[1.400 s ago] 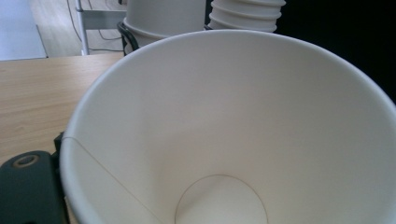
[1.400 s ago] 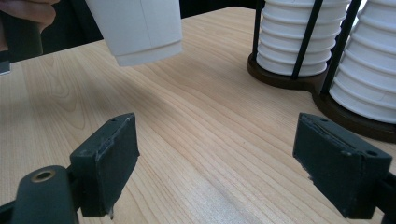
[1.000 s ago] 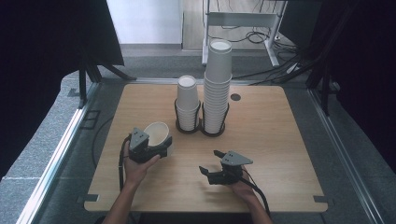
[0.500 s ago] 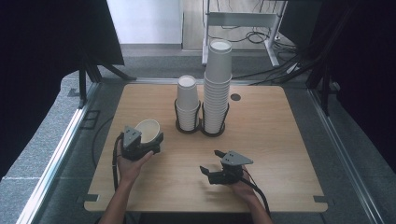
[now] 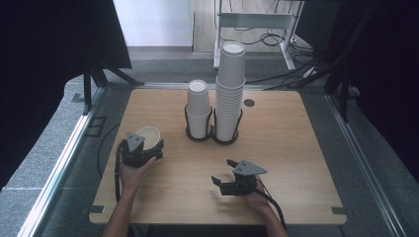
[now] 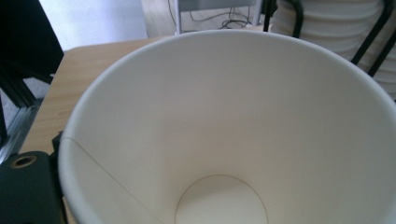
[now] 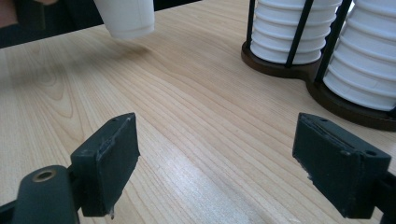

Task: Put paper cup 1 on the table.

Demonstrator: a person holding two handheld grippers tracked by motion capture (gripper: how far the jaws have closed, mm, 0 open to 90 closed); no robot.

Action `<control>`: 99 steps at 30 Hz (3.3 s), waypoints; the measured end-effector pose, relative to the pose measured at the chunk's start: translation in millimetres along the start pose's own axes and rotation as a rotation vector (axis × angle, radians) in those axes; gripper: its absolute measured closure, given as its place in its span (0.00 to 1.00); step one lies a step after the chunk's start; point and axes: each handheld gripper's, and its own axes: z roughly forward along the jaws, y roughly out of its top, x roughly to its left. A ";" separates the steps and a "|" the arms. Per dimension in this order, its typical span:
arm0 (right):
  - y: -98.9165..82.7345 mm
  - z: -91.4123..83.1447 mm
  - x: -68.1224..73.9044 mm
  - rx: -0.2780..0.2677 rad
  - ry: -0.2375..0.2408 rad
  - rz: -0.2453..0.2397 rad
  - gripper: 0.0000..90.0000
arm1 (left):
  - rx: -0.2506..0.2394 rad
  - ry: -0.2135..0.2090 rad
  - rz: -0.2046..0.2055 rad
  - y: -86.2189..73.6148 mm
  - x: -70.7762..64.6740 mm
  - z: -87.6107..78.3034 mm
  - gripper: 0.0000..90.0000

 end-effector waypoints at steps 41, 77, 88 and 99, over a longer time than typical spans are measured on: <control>0.1 -0.8 0.4 -0.001 0.009 0.003 0.17 | -0.017 0.095 0.007 8.6 -10.3 -19.4 0.00; 1.8 -4.4 -1.7 -0.022 -0.001 0.003 0.17 | -0.042 -0.386 -0.003 22.2 -51.2 -32.6 0.30; 3.7 -6.2 -3.1 -0.030 -0.004 0.001 0.17 | -0.016 -0.453 -0.017 19.8 -62.9 -28.2 0.19; 8.8 -9.7 -7.5 -0.057 -0.027 0.003 0.17 | 0.024 -0.561 -0.016 17.8 -75.1 -20.9 0.17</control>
